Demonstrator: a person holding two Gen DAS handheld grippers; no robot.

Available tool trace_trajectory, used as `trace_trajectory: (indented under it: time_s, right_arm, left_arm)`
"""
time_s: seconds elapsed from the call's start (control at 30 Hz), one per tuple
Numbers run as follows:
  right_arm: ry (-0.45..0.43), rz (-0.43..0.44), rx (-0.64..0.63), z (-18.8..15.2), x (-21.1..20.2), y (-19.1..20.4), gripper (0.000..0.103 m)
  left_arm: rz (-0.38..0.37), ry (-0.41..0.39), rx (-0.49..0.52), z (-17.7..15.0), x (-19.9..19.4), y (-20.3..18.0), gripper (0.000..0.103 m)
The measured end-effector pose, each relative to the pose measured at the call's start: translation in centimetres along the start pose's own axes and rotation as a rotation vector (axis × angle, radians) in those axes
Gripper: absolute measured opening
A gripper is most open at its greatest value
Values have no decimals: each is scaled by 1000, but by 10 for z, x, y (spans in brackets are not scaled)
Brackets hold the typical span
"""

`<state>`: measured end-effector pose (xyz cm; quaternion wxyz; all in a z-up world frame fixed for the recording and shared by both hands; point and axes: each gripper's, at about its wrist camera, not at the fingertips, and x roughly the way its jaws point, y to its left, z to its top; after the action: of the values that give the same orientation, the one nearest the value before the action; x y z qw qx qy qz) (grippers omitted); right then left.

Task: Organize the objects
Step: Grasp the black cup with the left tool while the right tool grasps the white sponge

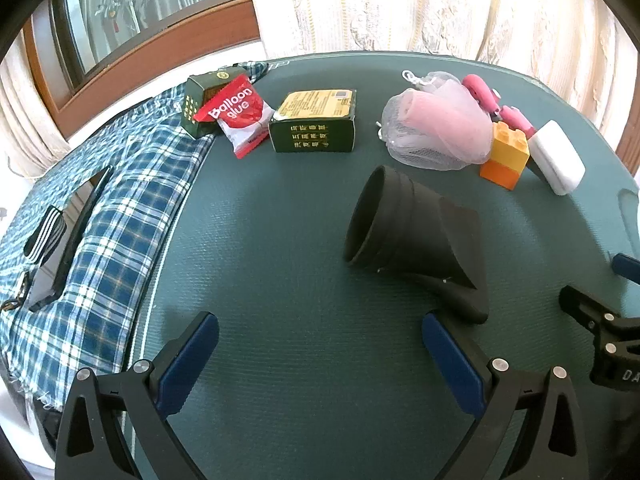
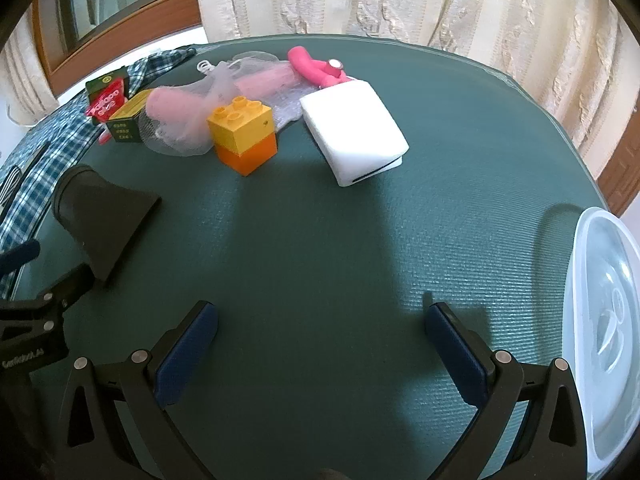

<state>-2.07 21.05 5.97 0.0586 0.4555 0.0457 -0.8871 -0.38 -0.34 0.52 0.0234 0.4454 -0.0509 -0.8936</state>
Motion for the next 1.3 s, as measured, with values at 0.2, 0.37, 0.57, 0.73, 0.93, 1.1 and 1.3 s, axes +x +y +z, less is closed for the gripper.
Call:
trace_trajectory:
  time_s: [0.2,0.37,0.57,0.73,0.93,1.1,1.3]
  right_arm:
    - [-4,1,1,-3,-2,3,103]
    - [-3,3,3,-3,-2,2,103]
    - [-3,9,4,-2,-2,3,103]
    - [14,32,-26,-4,-6,-2,103]
    - [19,36,-37,-12,-10,-11,103]
    - [23,32,-48,-12,-8,-9,103]
    - [31,41,-64,-7,-5,-10,103]
  left_arm:
    - [-102,31,-28,-2,-4,-2,103]
    - [-129,-6,-13,1,-12,-9,103]
    - [-121,-23,25,6,-14,-25,103]
    - [-102,-23,43,16,-9,-31,103]
    - [-80,-5,65,22,6,-42,103]
    - [-82,7,41,26,13,-39,98]
    - [-116,-29,15,23,9,-31,84]
